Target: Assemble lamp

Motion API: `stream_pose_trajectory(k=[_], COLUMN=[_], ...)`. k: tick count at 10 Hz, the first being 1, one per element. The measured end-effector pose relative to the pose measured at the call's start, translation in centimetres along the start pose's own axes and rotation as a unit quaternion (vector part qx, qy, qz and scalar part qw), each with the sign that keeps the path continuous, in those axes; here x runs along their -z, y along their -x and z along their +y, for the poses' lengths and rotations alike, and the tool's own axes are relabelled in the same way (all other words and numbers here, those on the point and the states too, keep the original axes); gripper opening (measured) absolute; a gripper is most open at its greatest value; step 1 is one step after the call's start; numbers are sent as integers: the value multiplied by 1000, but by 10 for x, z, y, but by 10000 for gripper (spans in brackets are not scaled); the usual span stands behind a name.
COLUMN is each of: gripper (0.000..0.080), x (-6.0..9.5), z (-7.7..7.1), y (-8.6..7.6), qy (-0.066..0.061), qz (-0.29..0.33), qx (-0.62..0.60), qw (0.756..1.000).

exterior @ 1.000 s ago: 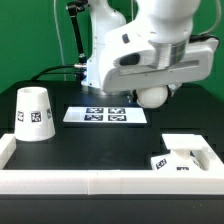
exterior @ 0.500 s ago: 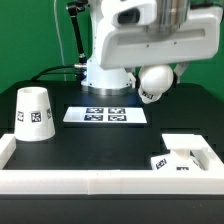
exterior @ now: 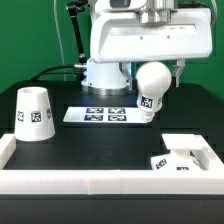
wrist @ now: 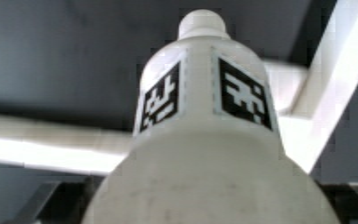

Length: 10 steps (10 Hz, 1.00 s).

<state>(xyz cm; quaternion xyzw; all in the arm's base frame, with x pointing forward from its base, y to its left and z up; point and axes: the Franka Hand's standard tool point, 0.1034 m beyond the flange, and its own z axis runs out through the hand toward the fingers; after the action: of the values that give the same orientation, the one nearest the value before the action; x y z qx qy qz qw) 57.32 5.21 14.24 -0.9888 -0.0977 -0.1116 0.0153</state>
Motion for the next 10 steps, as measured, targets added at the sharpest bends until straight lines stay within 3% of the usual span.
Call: stream_pose_trajectory(k=[1, 2, 5, 7, 8, 9, 10], gripper=[576, 576, 576, 576, 576, 576, 576], x=[3, 4, 13, 11, 13, 8, 7], z=[1, -1, -10, -8, -9, -16, -20], y=[-6, -10, -39, -37, -42, -39, -41], qy=[6, 5, 2, 5, 9, 12, 8], qz=[33, 31, 53, 61, 93, 125, 112], qx=[0, 1, -9, -1, 1, 5, 8], qw=[999, 1000, 999, 998, 996, 992, 994])
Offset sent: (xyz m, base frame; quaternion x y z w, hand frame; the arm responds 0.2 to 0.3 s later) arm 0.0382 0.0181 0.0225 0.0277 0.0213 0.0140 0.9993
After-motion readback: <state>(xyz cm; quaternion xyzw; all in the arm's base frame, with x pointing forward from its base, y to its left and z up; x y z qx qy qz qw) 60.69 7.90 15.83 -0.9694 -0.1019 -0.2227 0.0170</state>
